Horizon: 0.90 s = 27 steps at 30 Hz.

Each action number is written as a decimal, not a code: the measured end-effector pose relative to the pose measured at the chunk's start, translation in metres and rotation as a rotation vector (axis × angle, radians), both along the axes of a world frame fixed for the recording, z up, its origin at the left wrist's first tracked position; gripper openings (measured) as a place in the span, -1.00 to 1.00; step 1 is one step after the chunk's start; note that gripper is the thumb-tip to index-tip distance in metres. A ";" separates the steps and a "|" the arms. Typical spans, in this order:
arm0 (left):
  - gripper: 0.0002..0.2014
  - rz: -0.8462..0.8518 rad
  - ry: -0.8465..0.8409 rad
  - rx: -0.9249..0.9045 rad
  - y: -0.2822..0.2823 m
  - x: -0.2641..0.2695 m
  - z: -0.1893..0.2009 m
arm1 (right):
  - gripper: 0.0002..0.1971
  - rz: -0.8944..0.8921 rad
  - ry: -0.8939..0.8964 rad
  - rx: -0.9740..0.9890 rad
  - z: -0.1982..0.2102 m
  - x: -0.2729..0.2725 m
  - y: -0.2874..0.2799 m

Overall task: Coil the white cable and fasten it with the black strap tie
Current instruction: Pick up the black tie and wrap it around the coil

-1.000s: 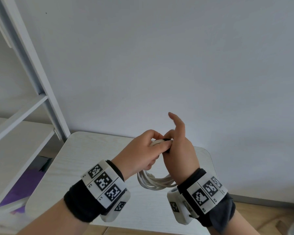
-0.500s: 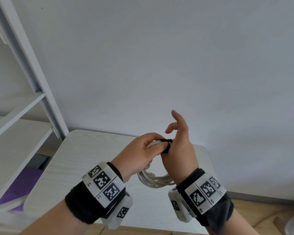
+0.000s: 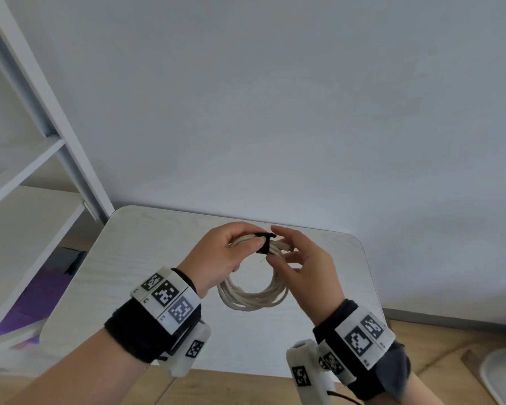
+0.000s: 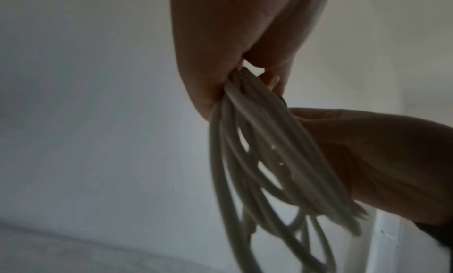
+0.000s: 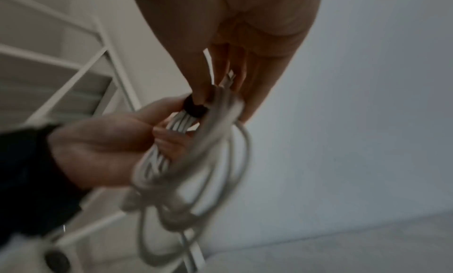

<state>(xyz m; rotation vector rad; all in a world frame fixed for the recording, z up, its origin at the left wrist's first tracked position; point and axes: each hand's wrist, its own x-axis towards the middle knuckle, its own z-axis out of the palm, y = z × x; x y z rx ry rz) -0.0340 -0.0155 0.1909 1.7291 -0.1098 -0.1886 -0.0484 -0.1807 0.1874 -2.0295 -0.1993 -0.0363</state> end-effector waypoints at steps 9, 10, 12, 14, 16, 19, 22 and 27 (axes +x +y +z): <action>-0.95 0.052 0.125 0.018 0.001 0.016 -0.060 | -0.74 -0.063 0.094 -0.027 -0.059 0.012 0.002; -0.95 0.044 0.136 0.034 0.002 0.018 -0.069 | -0.76 -0.062 0.121 -0.043 -0.066 0.015 0.003; -0.94 0.018 0.163 0.068 0.006 0.024 -0.089 | -0.80 -0.057 0.176 -0.094 -0.082 0.022 0.004; -0.92 -0.015 0.196 0.112 0.010 0.029 -0.108 | -0.82 -0.048 0.219 -0.135 -0.100 0.029 0.006; -0.90 -0.038 0.227 0.174 0.014 0.035 -0.128 | -0.84 -0.048 0.276 -0.145 -0.117 0.035 0.010; -0.89 -0.067 0.247 0.281 0.018 0.045 -0.152 | -0.86 -0.054 0.353 -0.164 -0.140 0.045 0.017; -0.83 -0.075 0.241 0.406 0.021 0.055 -0.171 | -0.86 -0.040 0.393 -0.195 -0.161 0.054 0.022; -0.79 -0.124 0.244 0.549 0.019 0.071 -0.191 | -0.82 -0.048 0.451 -0.258 -0.184 0.069 0.028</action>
